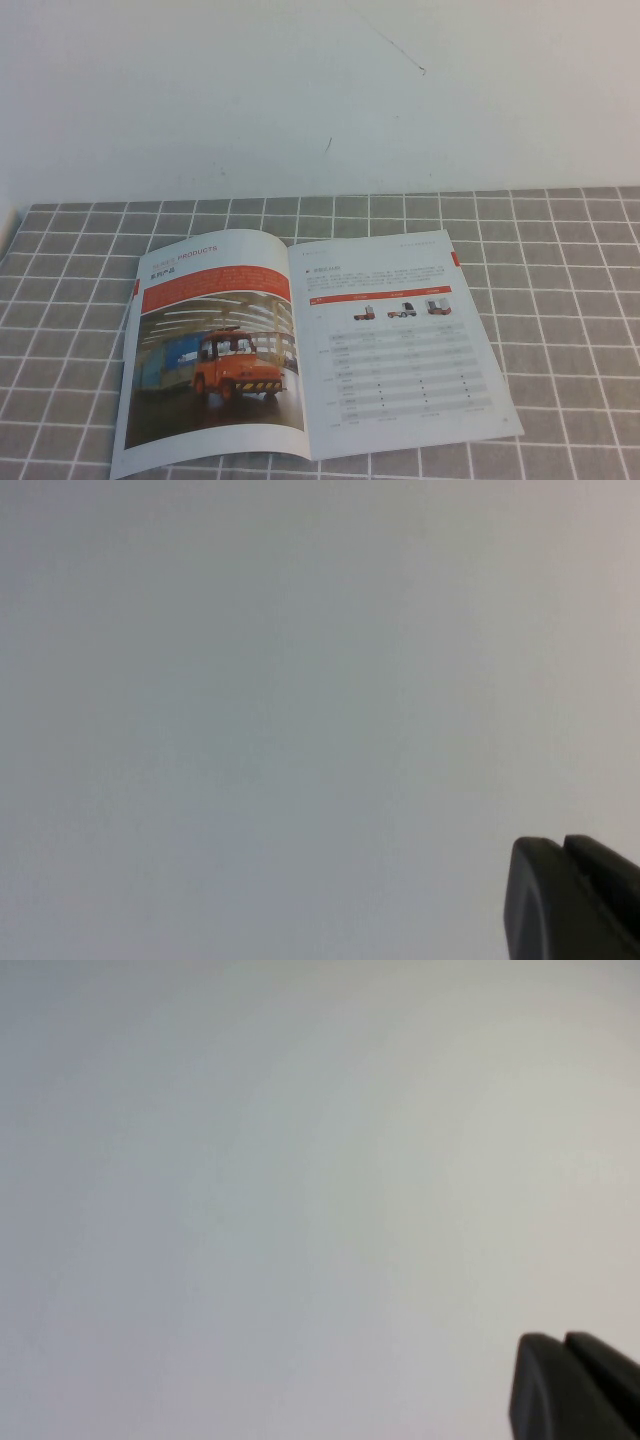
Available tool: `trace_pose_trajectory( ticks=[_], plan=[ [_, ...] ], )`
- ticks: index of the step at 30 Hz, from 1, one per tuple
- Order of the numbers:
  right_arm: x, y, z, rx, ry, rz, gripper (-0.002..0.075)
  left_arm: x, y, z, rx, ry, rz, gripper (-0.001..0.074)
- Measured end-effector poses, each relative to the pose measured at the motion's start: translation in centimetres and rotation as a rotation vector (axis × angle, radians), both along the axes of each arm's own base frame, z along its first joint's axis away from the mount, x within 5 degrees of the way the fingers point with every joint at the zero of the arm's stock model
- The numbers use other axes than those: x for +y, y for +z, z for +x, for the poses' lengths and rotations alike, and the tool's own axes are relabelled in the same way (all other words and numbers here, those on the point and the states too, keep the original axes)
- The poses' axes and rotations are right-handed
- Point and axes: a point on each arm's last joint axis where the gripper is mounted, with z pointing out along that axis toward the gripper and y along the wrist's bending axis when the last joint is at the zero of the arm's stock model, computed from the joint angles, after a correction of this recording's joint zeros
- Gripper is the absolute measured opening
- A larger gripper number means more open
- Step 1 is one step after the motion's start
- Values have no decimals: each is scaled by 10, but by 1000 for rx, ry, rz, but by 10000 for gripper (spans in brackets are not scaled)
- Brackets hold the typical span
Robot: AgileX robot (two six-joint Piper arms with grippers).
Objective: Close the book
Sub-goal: 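Close the open booklet and leave it lying on the table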
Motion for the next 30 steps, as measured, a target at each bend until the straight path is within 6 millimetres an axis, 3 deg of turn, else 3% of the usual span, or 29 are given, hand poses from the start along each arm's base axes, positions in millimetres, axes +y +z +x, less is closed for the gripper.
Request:
trace_pose_trajectory(
  ticks=[4,8,16,24,30],
  plan=[
    [1,-4,9,188,24,11,-3,-1,-6,5,87,-29,-21,-4],
    [5,15,8,390,41,-17,-3,-2,-12,15,312,-48,-34,-4],
    [6,57,16,773,59,-20,-3,-4,20,21,591,-48,4,-4],
    [17,92,66,1171,221,-128,-3,-9,43,61,1076,-72,25,-4],
    [35,92,126,1386,515,-203,-3,-20,50,106,1409,-147,33,-4]
  ],
)
